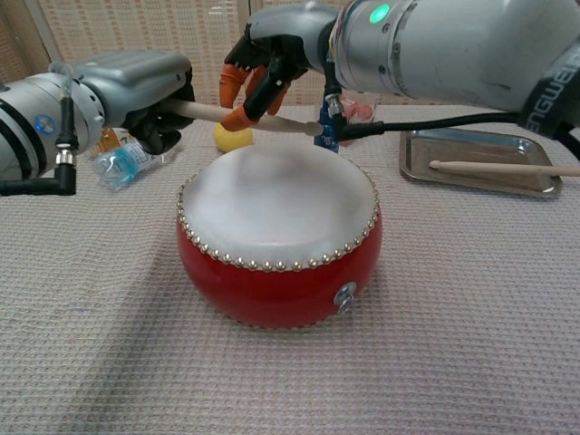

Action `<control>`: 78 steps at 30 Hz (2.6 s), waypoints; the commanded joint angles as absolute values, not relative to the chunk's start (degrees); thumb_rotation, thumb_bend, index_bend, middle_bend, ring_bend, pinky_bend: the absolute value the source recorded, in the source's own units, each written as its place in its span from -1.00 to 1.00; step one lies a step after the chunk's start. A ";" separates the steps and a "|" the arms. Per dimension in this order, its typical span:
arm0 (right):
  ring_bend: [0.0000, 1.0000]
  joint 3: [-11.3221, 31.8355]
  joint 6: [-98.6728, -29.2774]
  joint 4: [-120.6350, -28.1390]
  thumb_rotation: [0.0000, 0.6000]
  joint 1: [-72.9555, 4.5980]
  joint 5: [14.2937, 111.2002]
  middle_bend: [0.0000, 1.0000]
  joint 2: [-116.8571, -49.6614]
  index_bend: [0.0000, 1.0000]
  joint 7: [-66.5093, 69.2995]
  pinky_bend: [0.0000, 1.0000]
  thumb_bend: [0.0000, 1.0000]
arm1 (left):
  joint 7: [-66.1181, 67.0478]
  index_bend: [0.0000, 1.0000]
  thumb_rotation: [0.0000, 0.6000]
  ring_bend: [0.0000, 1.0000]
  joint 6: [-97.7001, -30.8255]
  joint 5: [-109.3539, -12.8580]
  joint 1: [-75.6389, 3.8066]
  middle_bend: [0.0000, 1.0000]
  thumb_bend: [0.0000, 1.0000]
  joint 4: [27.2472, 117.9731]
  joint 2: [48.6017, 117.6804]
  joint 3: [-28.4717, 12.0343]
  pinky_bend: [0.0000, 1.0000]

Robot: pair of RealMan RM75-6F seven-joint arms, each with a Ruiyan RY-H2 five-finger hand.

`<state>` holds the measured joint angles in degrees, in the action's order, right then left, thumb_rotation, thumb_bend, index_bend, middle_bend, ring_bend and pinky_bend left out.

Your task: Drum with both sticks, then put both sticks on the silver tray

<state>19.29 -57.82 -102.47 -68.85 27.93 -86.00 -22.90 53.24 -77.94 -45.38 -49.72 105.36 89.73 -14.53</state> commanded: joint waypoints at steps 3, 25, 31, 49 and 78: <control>-0.58 19.41 -57.98 -102.13 1.00 -68.74 28.19 -0.45 -86.36 0.10 -22.93 -0.32 -0.32 | 53.30 1.00 1.00 1.00 -77.85 -45.13 -49.79 1.00 0.77 105.15 89.87 -14.31 1.00; -0.45 19.65 -57.95 -100.43 1.00 -68.04 30.00 -0.32 -87.73 0.02 -23.03 -0.32 -0.06 | 53.13 1.00 1.00 1.00 -78.15 -45.74 -49.80 1.00 0.77 105.60 89.58 -13.80 1.00; -0.45 19.59 -57.34 -100.17 1.00 -67.82 30.00 -0.32 -87.71 -0.06 -23.01 -0.32 -0.06 | 53.07 1.00 1.00 1.00 -77.97 -45.57 -49.87 1.00 0.77 105.61 89.57 -13.79 1.00; -0.45 19.75 -57.01 -100.25 1.00 -68.01 29.40 -0.32 -87.60 0.27 -23.97 -0.32 0.14 | 52.99 1.00 1.00 1.00 -77.89 -45.66 -49.96 1.00 0.77 105.32 89.53 -13.56 1.00; -0.10 20.96 -58.98 -99.29 1.00 -67.44 29.66 -0.04 -88.80 0.70 -23.92 -0.22 0.31 | 53.01 -0.01 1.00 0.35 -79.51 -51.04 -49.33 0.32 0.05 104.75 89.82 -12.49 0.98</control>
